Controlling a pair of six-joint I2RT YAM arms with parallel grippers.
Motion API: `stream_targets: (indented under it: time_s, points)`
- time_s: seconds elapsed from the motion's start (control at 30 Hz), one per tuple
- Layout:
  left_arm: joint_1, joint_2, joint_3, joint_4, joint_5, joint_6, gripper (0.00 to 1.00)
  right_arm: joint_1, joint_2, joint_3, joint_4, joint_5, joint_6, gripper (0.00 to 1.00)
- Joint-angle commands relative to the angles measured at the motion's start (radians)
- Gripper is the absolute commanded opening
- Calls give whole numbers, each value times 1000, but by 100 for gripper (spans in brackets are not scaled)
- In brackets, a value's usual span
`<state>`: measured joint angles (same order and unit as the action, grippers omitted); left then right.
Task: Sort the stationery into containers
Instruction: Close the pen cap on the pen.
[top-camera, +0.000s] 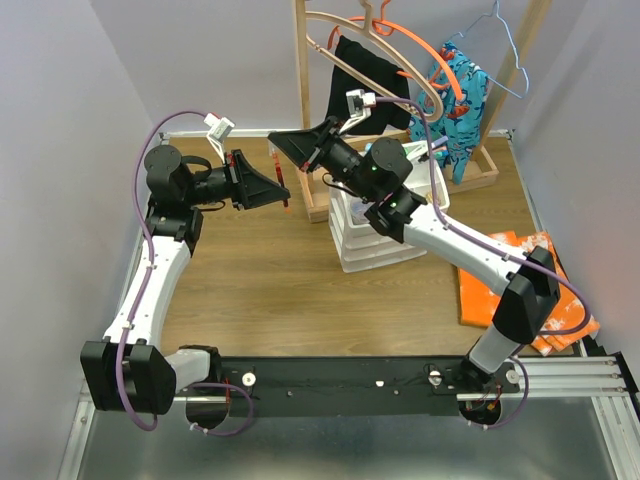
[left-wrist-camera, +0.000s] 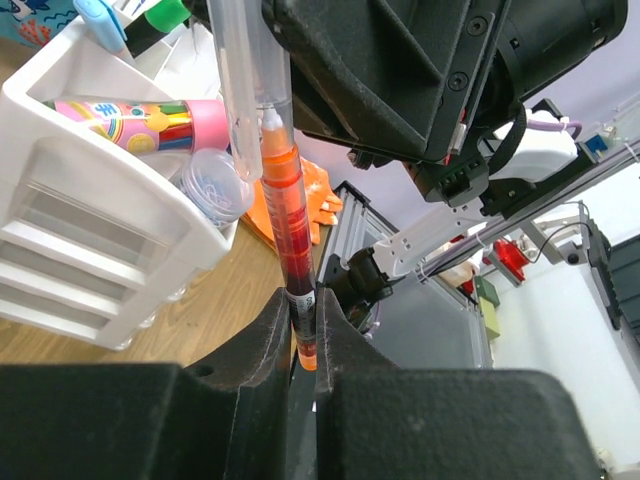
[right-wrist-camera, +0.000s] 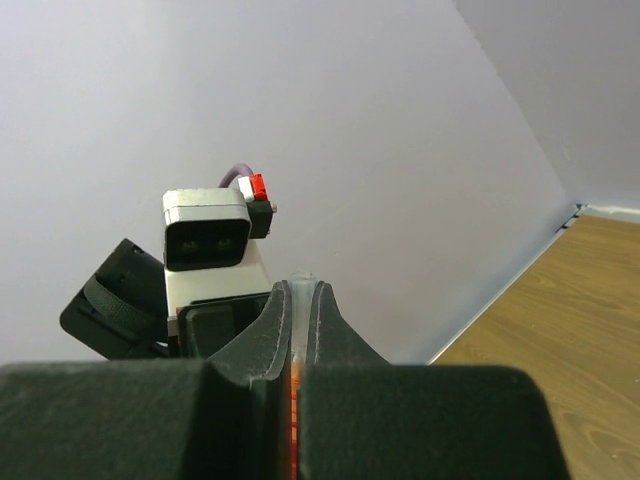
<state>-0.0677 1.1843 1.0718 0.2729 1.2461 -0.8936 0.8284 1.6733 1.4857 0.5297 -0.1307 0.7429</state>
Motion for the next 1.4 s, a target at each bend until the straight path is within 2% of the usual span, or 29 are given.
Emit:
stream_targets:
  time_s: [0.0, 0.3, 0.4, 0.53, 0.73, 1.0, 1.37]
  points:
    - [0, -22, 94, 112, -65, 25, 0, 37, 10, -65, -232, -38, -141, 1]
    - [0, -40, 94, 40, -53, 64, 0, 37, -55, -88, -333, -87, -312, 1]
    - [0, -37, 93, 49, -62, 70, 0, 35, -63, -108, -332, -121, -268, 1]
    - [0, -28, 97, 60, -66, 70, 0, 35, -57, -123, -324, -180, -124, 1]
    - [0, -28, 89, 66, -76, 70, 0, 23, -40, -117, -294, -187, -27, 1]
    - [0, -26, 85, 65, -93, 90, 0, 26, 0, -70, -316, -288, -42, 1]
    - [8, -12, 169, -17, -134, 157, 0, 40, -93, -185, -414, -184, -129, 1]
